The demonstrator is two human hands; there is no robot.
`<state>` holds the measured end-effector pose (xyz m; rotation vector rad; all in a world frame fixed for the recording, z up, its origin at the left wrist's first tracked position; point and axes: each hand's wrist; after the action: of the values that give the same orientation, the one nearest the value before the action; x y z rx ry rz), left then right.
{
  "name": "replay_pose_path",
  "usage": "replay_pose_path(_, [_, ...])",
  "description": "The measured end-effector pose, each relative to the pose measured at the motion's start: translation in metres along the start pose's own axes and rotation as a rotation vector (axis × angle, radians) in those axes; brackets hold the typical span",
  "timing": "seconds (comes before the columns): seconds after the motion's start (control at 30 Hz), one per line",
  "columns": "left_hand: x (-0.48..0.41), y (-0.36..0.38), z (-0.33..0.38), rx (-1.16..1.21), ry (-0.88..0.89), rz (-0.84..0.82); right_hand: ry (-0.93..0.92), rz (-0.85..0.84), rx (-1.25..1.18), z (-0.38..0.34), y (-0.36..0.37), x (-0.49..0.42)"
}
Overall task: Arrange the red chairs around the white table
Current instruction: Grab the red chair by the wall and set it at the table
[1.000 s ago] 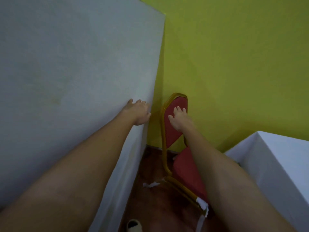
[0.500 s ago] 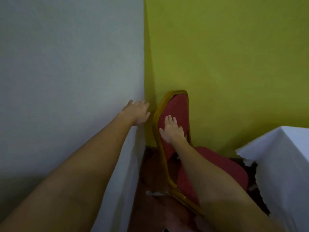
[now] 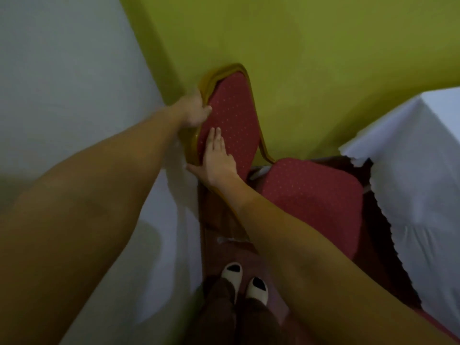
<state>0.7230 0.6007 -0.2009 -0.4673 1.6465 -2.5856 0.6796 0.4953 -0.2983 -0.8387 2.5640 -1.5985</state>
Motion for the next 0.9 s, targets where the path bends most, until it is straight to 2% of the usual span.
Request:
replay_pose_path(0.13, [-0.033, -0.002, -0.002, 0.39, 0.005, 0.07, 0.0, 0.036, -0.043, 0.005, 0.005, -0.004])
replay_pose_path(0.23, [-0.047, 0.001, -0.011, 0.538, 0.015, 0.077, 0.001, 0.036, -0.078, 0.006, 0.011, -0.004])
replay_pose_path(0.6, [-0.065, 0.022, 0.02, 0.662, 0.167, 0.047, 0.057, 0.011, -0.251, 0.035, -0.014, 0.0])
replay_pose_path(0.9, [-0.055, 0.052, 0.08, 0.681, 0.219, -0.035, 0.062, 0.027, -0.176, 0.107, -0.045, 0.033])
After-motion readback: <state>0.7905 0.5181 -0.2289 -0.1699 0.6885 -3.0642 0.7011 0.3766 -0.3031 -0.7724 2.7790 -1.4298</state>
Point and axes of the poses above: each hand's wrist, its own x-axis away from the middle knuckle, its own y-axis out of the palm, z = x × y, and after that the axes turned 7 degrees about y, right-handed
